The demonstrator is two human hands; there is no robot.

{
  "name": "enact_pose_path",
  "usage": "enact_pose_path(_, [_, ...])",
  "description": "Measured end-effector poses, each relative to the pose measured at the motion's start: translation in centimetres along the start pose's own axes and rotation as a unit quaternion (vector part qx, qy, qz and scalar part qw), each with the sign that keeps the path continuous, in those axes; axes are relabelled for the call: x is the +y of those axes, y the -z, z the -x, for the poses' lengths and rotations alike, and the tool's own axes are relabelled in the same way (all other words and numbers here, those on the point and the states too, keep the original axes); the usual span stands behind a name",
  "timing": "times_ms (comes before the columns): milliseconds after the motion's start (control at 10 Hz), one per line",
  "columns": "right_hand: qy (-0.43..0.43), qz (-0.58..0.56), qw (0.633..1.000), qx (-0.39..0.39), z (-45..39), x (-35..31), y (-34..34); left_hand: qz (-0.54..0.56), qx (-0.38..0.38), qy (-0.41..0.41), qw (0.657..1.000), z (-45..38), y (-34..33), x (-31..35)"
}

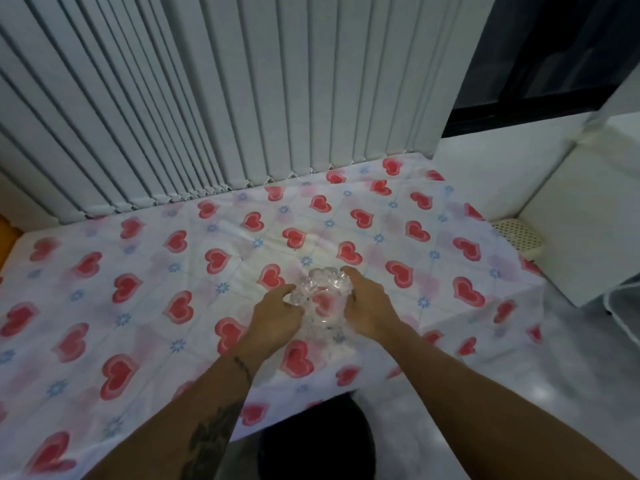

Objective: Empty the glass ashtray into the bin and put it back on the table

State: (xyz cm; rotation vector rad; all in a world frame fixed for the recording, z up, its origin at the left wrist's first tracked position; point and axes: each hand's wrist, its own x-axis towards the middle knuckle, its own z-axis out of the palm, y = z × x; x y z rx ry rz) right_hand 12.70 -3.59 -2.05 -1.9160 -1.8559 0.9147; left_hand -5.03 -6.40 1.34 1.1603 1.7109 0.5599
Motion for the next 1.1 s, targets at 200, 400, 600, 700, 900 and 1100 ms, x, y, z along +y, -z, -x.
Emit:
enact_pose_path(200, [-0.026,0.005,0.997,-0.074,-6.2,3.0,0.2,0.005,0.061,0.050,0.997,-3.9,-4.3,1.7])
enact_pose_path(400, [-0.017,0.049,0.994,-0.099,-9.0,4.4,1.0,0.006,0.079,0.067,0.995,-5.6,-6.5,3.6])
enact_pose_path(600, [-0.025,0.045,0.995,-0.091,-10.3,4.7,1.0,0.013,0.100,0.070,0.992,-6.0,-7.2,4.6])
enact_pose_path(700, [-0.035,0.042,0.995,-0.089,-10.1,4.5,1.3,0.020,0.100,0.065,0.993,-6.1,-7.4,4.5])
enact_pose_path(900, [-0.031,0.077,0.993,-0.079,-8.9,4.6,2.0,-0.025,0.082,0.026,0.996,-5.7,-6.8,3.3])
enact_pose_path(1100, [0.051,0.176,0.982,-0.037,-6.4,1.4,4.4,-0.263,0.076,-0.029,0.961,-3.4,-3.3,1.6])
